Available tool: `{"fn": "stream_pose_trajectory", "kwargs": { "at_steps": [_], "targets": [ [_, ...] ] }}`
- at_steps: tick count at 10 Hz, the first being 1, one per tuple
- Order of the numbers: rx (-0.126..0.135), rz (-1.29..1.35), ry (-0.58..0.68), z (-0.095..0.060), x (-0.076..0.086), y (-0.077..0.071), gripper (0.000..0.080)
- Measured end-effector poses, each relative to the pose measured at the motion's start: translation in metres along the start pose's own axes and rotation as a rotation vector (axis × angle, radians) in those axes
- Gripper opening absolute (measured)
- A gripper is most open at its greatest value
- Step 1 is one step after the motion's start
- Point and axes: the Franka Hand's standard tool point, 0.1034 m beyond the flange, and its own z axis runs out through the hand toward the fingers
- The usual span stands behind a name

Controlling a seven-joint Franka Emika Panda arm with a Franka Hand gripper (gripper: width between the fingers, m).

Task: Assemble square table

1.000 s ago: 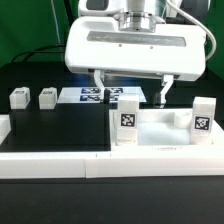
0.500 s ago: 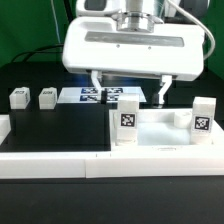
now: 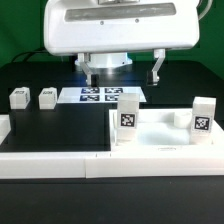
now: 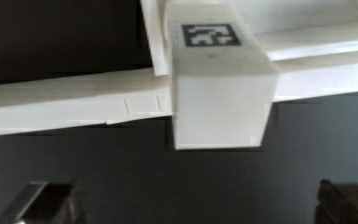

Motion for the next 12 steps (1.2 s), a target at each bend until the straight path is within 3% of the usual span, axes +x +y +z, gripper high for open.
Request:
{"fn": "stream_pose_trajectory", "kwargs": {
  "at_steps": [1, 4, 9, 11, 12],
  "targets": [
    [0.009, 0.002, -0.070, 0.002, 0.003, -0.003, 0.0649],
    [0.004, 0.000, -0.129, 0.023, -0.002, -0.002, 0.0649],
    [0.003, -0.001, -0.139, 0.029, -0.006, -0.003, 0.0635],
    [0.002, -0.001, -0.139, 0.029, -0.006, -0.003, 0.0285],
    [0.002, -0.001, -0.139, 0.029, -0.006, -0.003, 0.0290]
  ]
}}
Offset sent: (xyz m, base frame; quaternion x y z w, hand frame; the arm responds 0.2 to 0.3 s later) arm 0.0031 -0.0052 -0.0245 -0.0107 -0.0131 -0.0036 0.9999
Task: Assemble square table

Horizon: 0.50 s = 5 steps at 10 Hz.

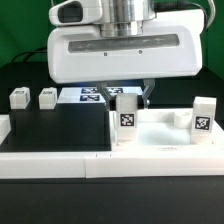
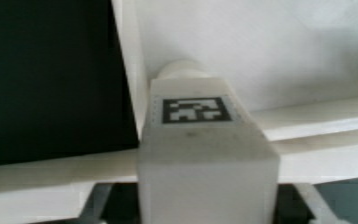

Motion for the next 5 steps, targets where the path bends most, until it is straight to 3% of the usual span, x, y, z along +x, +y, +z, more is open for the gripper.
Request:
{"fn": "stream_pose_trajectory", "kwargs": {
  "at_steps": [3, 5],
  "targets": [
    [-0.008, 0.154, 0.061, 0.0009, 0.0007, 0.0021, 0.0290],
    [-0.001, 0.474, 0.078, 0.0009, -0.0001, 0.0050, 0.0290]
  ]
}}
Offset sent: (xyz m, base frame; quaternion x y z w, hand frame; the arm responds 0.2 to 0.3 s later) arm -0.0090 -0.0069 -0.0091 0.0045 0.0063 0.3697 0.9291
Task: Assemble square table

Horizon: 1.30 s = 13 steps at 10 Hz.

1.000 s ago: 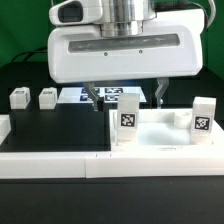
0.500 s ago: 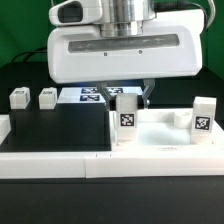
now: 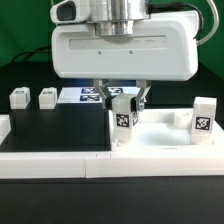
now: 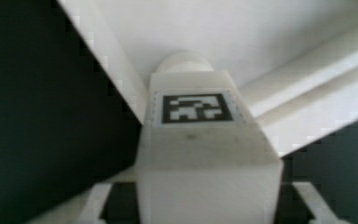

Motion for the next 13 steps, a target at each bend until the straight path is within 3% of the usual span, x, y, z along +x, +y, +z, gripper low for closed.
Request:
{"fn": "stream_pose_trajectory", "kwargs": {
  "at_steps": [1, 3, 7, 9, 10, 11, 12, 13],
  "targets": [
    [-0.007, 0.159, 0.007, -0.0001, -0.0005, 0.0006, 0.0291],
    [0.040, 0.469, -0.021, 0.0003, 0.0006, 0.0050, 0.0291],
    [0.033, 0.732, -0.028, 0.0008, 0.0002, 0.0077, 0.0291],
    [0.009, 1.131, -0.093, 0.0014, -0.0026, 0.0015, 0.0291],
    [0.011, 1.232, -0.111, 0.0015, -0.0031, 0.0003, 0.0291],
    [0.014, 1.168, -0.111, 0.0016, -0.0035, 0.0002, 0.0351],
    [0.014, 1.151, -0.110, 0.0023, -0.0038, 0.0003, 0.0351],
    [0.014, 1.148, -0.111, 0.0025, -0.0045, -0.0005, 0.0534]
  ]
}}
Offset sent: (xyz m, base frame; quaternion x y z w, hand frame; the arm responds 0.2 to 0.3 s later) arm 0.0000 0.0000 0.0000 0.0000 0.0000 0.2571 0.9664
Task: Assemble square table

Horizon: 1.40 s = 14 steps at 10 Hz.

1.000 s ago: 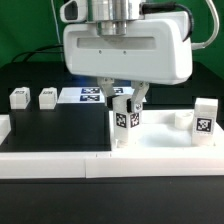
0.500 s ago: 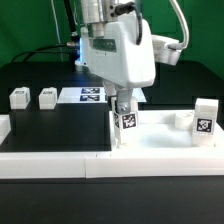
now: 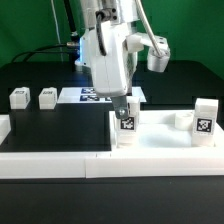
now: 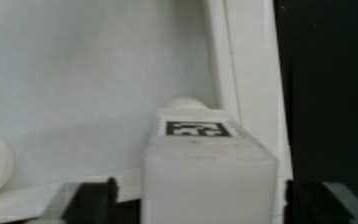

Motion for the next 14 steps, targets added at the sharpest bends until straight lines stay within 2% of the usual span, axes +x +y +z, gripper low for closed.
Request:
{"fn": "stream_pose_trajectory", "kwargs": {
  "at_steps": [1, 2, 3, 6, 10, 12, 13, 14],
  "targets": [
    [-0.009, -0.170, 0.030, 0.001, -0.005, 0.001, 0.0534],
    [-0.018, -0.386, 0.053, 0.002, -0.013, 0.002, 0.0625],
    [-0.017, -0.422, 0.046, 0.002, -0.012, 0.002, 0.0642],
    [-0.025, -0.695, 0.051, 0.001, -0.008, 0.002, 0.0648],
    [-0.061, -1.378, 0.047, 0.006, 0.001, 0.001, 0.0649],
    [-0.061, -1.356, 0.048, 0.007, 0.001, 0.001, 0.0649],
    [-0.059, -1.322, 0.048, 0.007, 0.001, 0.001, 0.0553],
    [-0.057, -1.262, 0.050, 0.007, 0.000, 0.001, 0.0371]
  ]
}}
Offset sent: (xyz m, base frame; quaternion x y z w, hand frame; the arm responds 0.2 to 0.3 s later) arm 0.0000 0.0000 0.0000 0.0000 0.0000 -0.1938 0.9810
